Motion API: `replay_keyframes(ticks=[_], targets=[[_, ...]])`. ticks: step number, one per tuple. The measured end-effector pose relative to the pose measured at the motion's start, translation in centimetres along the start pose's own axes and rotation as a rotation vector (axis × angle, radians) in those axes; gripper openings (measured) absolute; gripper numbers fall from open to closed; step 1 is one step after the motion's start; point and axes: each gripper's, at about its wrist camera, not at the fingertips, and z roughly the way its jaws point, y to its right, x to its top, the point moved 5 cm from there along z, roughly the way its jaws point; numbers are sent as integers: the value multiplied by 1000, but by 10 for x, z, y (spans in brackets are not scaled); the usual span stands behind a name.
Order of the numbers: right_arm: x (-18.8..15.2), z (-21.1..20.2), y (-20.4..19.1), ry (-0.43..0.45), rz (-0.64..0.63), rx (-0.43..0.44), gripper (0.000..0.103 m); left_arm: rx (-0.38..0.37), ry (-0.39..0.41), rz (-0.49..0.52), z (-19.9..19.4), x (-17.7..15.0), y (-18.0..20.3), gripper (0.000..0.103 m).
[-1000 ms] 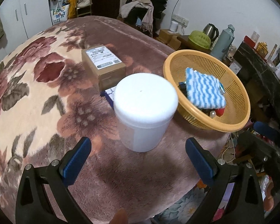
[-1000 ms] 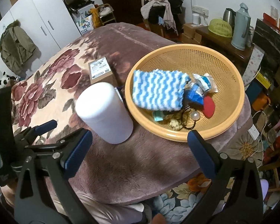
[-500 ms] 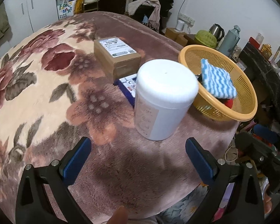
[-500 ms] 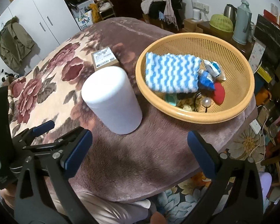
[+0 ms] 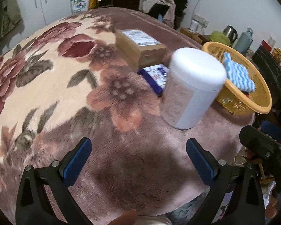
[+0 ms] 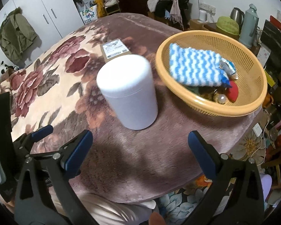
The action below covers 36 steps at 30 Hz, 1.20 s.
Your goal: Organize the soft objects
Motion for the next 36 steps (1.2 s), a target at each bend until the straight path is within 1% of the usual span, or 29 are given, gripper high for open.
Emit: replay_keyframes(ticks=[2,9,15,19,28,36], targets=[[-3,4,-7,-23,-16,0,102,4,-2,-22,1,-4,-11,101],[-9,12,-36,-29,-68,1,102,30,1,-60,2,-16,-42,101],[-18,21,-57,-40,-99,0,102,30,-6,-98,2,-25,-65,101],[-22,24,-67,-37,-121,-12,102,35,-4,-115,3,-31,-78,101],[-35,39,-90,-62,-143,-8,102,50,-7,-147,5,-44,-104,101],[-48,49,-115,-70,-185,-9,102,66,-14,-203,7,-59,-131,101]])
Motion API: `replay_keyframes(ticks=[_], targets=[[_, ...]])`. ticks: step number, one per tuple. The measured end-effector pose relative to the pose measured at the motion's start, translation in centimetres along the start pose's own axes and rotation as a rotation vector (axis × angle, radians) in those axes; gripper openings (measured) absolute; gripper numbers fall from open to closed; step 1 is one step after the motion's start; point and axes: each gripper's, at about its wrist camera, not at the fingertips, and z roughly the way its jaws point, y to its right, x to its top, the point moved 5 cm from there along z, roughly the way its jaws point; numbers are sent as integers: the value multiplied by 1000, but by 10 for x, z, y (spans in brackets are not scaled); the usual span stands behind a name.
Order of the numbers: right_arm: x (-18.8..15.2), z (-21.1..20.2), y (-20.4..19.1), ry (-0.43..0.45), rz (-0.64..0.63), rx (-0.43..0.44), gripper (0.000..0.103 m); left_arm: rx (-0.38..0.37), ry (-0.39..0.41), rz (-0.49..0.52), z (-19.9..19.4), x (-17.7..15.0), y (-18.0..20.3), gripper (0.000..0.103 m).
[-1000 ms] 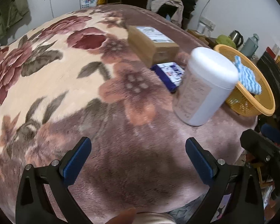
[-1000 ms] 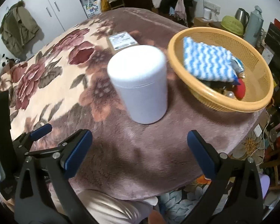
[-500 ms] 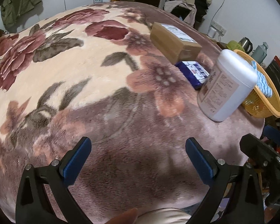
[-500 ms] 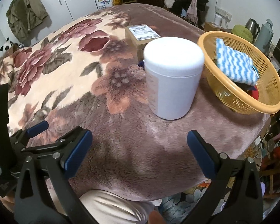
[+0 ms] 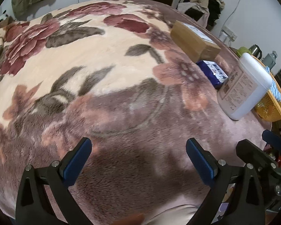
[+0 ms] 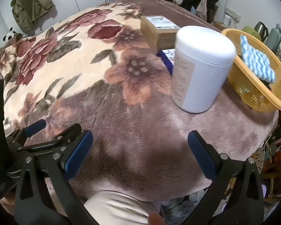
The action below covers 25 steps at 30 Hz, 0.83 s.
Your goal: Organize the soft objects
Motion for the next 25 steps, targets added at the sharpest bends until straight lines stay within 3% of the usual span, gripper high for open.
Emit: replay_keyframes(ticks=[25], targets=[[-22,32,-70,-25,-99,49,102,70,-19,-153,0,-35,-100,100]])
